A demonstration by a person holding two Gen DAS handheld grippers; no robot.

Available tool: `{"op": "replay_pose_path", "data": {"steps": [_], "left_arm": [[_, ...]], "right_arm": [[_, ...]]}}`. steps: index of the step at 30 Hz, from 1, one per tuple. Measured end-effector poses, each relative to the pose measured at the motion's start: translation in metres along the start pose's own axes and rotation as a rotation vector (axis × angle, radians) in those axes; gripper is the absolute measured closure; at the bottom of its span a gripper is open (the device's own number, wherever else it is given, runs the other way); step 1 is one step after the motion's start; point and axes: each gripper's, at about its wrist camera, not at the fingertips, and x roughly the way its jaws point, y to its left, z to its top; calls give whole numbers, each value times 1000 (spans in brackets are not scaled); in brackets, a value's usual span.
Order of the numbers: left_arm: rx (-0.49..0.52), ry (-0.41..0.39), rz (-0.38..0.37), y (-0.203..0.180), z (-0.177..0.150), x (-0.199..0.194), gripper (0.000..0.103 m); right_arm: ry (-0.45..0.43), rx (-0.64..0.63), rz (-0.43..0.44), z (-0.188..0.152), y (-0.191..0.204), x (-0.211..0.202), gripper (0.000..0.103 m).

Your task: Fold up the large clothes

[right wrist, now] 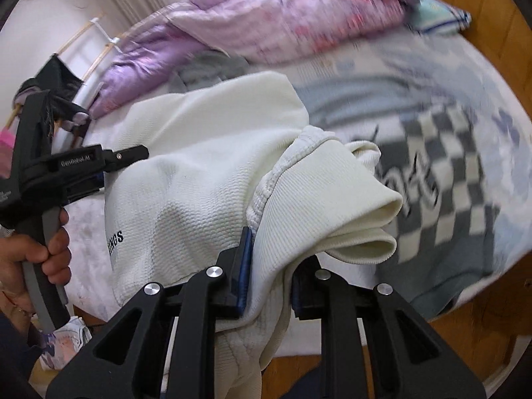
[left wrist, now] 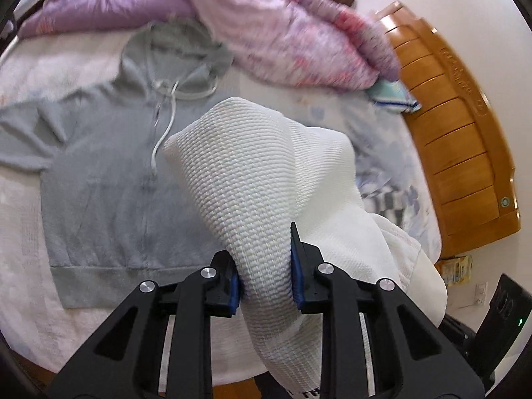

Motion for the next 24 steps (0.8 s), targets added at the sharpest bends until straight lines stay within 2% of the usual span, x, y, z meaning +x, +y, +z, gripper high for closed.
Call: {"op": "replay_pose_path", "data": {"steps": [4,8,11,14,15,16,17,18,20,21,22,23,24], "left_arm": [[17,-84,-36,-56,10,-16,81],[36,-122,-114,-127,18,-2,81],[60,-117,-190,-183,18,31,81],[72,-101,-237,-214,12,72,80],[87,-94,-238,-220,8,97,80],[85,-77,-238,-222,5,118,79],[97,-28,-217,-223,1,153,78],[105,19,-184,-223,-2,178,77],[92,171,-46,-213,-18,243,71],[81,201,-8,-208,-23,257,64],[43,211,7,-199,-27,265,50],[-1,209,2,-193,-29,265,45],[-20,214,1,-190,-29,265,36]], "right_arm": [[-73,-36,10,14,-37,-44,85],[-150,-40,-39,31,-90,-85,85],[-190,-11,-90,30,-142,-104,85],[-199,49,-109,18,-189,-96,85],[-193,59,-116,13,-202,-89,85],[-183,80,-120,3,-220,-71,85],[-166,98,-122,-4,-231,-56,85],[-104,127,-135,-15,-248,-26,85],[36,270,-87,-34,-281,23,85],[100,324,-73,-43,-293,41,85],[177,395,-38,-58,-305,65,84],[221,439,-26,-70,-310,79,83],[227,438,-34,-76,-310,82,81]]}}
